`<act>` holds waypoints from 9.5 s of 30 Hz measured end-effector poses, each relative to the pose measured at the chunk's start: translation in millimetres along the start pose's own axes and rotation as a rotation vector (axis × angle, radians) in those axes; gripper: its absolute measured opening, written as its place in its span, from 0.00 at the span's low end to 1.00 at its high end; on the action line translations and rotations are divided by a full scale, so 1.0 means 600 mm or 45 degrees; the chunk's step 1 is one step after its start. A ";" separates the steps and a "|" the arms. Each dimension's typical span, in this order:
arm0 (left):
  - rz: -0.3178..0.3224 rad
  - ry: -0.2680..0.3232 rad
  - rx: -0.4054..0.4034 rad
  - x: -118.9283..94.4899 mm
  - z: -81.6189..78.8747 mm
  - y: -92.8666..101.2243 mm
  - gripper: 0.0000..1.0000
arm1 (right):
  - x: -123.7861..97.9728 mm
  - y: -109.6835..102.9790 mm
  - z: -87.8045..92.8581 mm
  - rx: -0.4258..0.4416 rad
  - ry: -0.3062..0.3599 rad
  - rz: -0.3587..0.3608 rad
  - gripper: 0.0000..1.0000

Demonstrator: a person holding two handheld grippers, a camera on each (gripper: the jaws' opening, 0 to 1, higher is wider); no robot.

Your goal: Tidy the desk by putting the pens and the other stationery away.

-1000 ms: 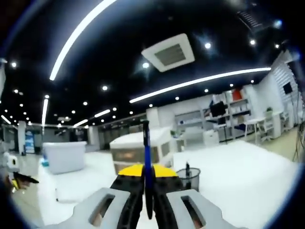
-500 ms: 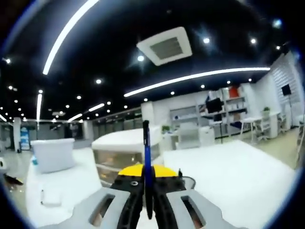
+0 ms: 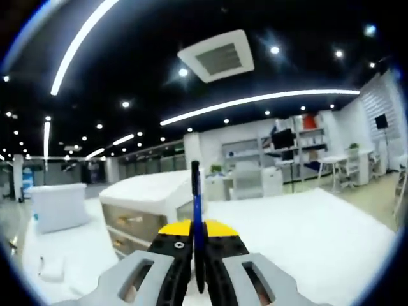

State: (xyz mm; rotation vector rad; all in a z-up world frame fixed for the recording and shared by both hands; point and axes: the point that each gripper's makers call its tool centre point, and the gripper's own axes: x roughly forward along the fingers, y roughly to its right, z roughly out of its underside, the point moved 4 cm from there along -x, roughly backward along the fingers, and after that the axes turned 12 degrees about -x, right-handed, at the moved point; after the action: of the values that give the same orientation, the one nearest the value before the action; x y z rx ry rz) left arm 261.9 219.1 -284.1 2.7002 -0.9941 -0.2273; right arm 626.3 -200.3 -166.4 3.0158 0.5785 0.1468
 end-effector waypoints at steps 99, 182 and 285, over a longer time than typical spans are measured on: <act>-0.025 -0.030 0.065 0.026 -0.006 0.009 0.87 | -0.525 -0.219 0.112 -0.131 -0.025 -0.186 0.51; -0.046 0.004 0.015 -0.019 0.002 -0.020 0.87 | -0.064 -0.354 0.152 -0.392 -0.840 -0.858 0.35; 0.047 -0.019 0.033 0.035 -0.002 0.038 0.87 | -0.294 -0.218 0.094 -0.345 -0.515 -0.586 0.04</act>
State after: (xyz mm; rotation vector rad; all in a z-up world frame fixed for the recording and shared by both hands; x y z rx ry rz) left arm 264.1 188.7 -277.9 2.7047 -1.0572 -0.2299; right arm 421.6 -147.2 -247.6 2.4698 1.0734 -0.3669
